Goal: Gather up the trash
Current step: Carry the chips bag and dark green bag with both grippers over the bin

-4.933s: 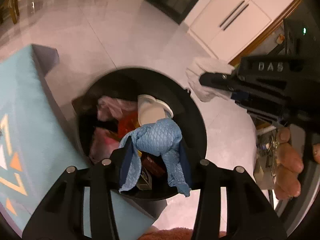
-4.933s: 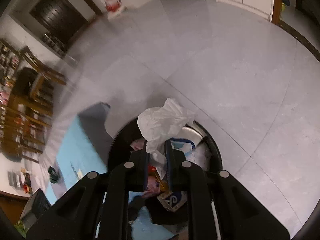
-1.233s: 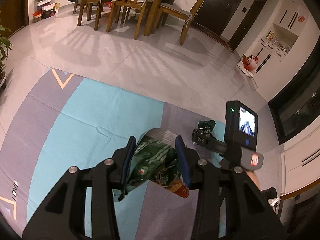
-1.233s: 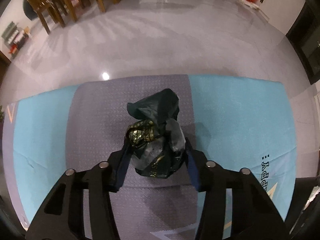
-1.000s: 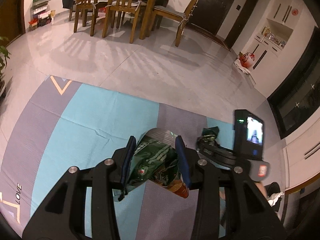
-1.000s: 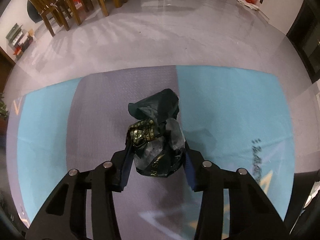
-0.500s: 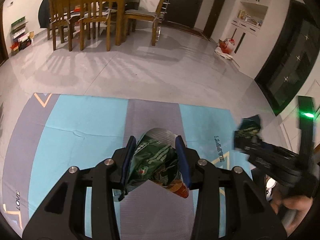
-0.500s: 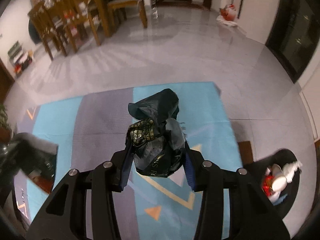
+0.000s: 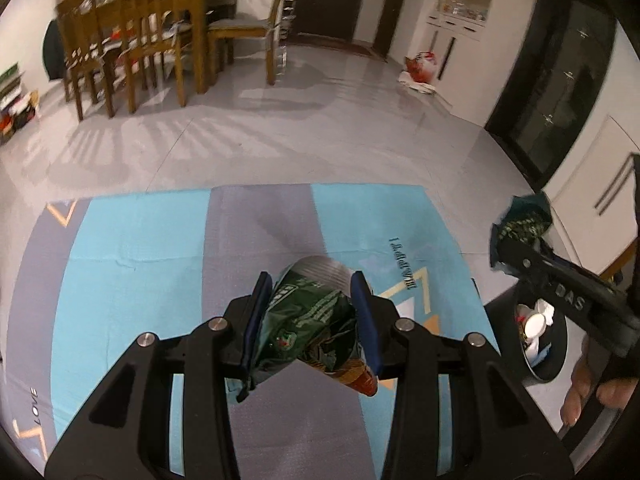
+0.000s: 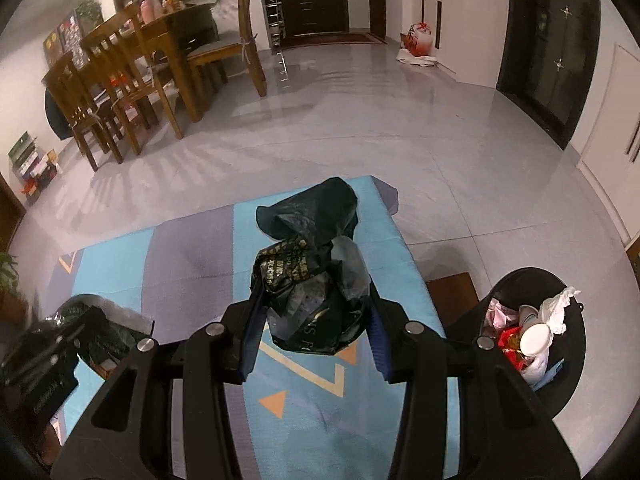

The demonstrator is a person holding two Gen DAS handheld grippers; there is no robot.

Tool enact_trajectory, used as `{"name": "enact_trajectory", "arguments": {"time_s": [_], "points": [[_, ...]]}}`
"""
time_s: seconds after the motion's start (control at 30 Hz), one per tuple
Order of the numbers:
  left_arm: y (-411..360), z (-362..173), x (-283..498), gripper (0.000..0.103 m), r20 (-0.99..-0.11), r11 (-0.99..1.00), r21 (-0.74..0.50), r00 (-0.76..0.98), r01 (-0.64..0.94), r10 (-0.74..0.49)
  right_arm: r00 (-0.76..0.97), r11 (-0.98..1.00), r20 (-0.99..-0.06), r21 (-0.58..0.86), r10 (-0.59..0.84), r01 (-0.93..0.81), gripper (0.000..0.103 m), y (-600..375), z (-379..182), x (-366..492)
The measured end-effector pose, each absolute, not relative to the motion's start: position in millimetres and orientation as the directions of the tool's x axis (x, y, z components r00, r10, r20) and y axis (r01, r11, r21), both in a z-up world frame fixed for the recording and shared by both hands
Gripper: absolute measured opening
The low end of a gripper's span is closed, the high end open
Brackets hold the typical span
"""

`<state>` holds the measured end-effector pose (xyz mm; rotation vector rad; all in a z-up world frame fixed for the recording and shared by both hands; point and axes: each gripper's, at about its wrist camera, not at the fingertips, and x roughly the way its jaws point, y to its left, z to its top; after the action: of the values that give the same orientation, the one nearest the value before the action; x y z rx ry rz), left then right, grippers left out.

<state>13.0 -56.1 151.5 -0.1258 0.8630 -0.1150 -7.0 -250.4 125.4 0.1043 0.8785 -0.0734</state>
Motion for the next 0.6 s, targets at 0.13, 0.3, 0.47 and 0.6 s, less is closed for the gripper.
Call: {"name": "enact_trajectory", "arguments": {"time_s": [0.13,0.3,0.47,0.6], "points": [[-74,163,1,0.042,-0.729,0.984,-0.153,0.661,0.095,-0.177,0.665,0.990,-0.747,0.082,-0.015,0.115,0.046,-262,139,-19],[-105,171,-9,0.042,-0.710,0.980,-0.128,0.677,0.150,-0.196,0.706,0.984,-0.708,0.120,-0.008,0.131,0.046,-282,158,-33],[-150,181,-7,0.042,-0.703,0.967,-0.111,0.670,0.230,-0.240,0.733,0.975,-0.678,0.124,-0.053,0.186,0.046,-314,172,-52],[-186,188,-9,0.042,-0.682,0.957,-0.088,0.683,0.277,-0.260,0.755,0.953,-0.647,0.150,-0.105,0.262,0.046,-352,181,-70]]}}
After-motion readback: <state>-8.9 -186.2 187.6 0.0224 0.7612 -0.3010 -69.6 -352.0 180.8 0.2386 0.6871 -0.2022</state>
